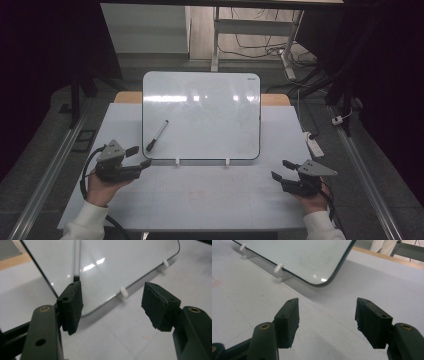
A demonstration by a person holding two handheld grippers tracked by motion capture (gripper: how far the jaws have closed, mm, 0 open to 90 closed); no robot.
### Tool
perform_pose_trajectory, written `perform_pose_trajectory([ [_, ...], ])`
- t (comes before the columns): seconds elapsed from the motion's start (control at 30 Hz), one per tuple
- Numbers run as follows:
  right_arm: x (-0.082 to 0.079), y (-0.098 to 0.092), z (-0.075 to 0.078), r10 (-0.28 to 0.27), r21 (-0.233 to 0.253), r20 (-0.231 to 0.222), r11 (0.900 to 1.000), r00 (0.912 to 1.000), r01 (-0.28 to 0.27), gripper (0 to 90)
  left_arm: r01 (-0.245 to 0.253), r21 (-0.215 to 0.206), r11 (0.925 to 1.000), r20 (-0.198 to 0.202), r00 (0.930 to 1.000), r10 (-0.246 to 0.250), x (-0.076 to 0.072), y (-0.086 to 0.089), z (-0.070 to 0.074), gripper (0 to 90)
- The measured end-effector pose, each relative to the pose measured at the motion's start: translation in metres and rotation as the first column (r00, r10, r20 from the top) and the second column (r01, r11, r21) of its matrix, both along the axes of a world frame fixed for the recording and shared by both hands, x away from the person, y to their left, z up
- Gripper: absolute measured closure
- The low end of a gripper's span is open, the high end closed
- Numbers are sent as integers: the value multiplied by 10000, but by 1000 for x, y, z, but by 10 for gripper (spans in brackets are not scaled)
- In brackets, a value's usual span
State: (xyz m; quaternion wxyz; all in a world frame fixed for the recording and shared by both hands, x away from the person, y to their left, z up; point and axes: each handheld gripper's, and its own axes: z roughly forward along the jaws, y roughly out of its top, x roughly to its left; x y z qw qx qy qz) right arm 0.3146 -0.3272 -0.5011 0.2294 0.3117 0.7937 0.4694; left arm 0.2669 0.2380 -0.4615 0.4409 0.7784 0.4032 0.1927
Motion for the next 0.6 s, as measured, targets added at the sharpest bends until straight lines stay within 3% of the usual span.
perform_pose_trajectory([
  [0.27, 5, -1, -5, -90, -317, -104, 9995, 9999, 86, 359, 5, -298, 9996, -188, 9998, -11, -15, 11, -20, 337],
  [0.33, 5, -1, -5, -55, -352, -118, 9994, 9999, 51, 358, -1, -103, 9999, -260, 9997, -2, -17, 11, -25, 337],
  [0.43, 5, -2, -4, 31, 8, -104, 10000, 9999, -30, 359, 55, 63, 10000, -347, 9994, -53, -19, 9, -29, 337],
  [0.6, 4, -1, -3, 165, 94, 41, 9998, 9999, -166, 360, -56, 13, 10000, -400, 9992, 57, -20, 10, -31, 336],
])
